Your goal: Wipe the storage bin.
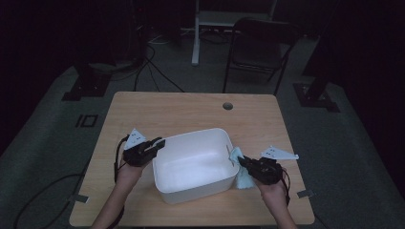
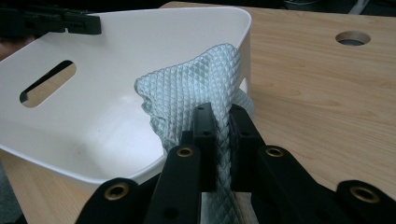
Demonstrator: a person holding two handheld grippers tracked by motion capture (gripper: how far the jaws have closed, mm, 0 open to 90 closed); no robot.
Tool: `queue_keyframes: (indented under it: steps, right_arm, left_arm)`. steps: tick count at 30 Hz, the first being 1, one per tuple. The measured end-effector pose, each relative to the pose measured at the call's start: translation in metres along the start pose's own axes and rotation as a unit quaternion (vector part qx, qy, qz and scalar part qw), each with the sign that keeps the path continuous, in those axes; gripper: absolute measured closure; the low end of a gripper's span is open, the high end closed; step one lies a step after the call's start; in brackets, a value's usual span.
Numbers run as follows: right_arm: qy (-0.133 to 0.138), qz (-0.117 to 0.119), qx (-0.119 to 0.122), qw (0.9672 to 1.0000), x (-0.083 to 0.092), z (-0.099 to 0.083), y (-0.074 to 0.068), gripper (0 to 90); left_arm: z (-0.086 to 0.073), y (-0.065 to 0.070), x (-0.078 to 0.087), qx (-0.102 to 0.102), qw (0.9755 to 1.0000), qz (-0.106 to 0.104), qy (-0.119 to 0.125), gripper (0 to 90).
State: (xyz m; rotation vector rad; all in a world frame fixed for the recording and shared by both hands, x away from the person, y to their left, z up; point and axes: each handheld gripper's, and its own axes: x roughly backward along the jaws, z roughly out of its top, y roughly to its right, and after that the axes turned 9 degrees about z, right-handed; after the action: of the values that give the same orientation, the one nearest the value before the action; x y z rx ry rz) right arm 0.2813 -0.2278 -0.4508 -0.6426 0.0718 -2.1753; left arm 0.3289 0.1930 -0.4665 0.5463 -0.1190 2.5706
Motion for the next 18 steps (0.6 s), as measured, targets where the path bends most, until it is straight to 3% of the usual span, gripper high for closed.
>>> queue_keyframes:
  steps: [12, 18]
  right_arm:
    - [0.0, 0.001, -0.014, 0.9999, -0.009, -0.001, 0.005, 84.1]
    - [-0.013, -0.005, -0.012, 0.9998, -0.016, -0.003, 0.009, 84.1]
  left_arm:
    - [0.0, 0.002, 0.0, -0.001, 1.0, 0.006, -0.001, 75.8]
    - [0.0, 0.002, 0.0, -0.003, 1.0, 0.006, -0.001, 75.9]
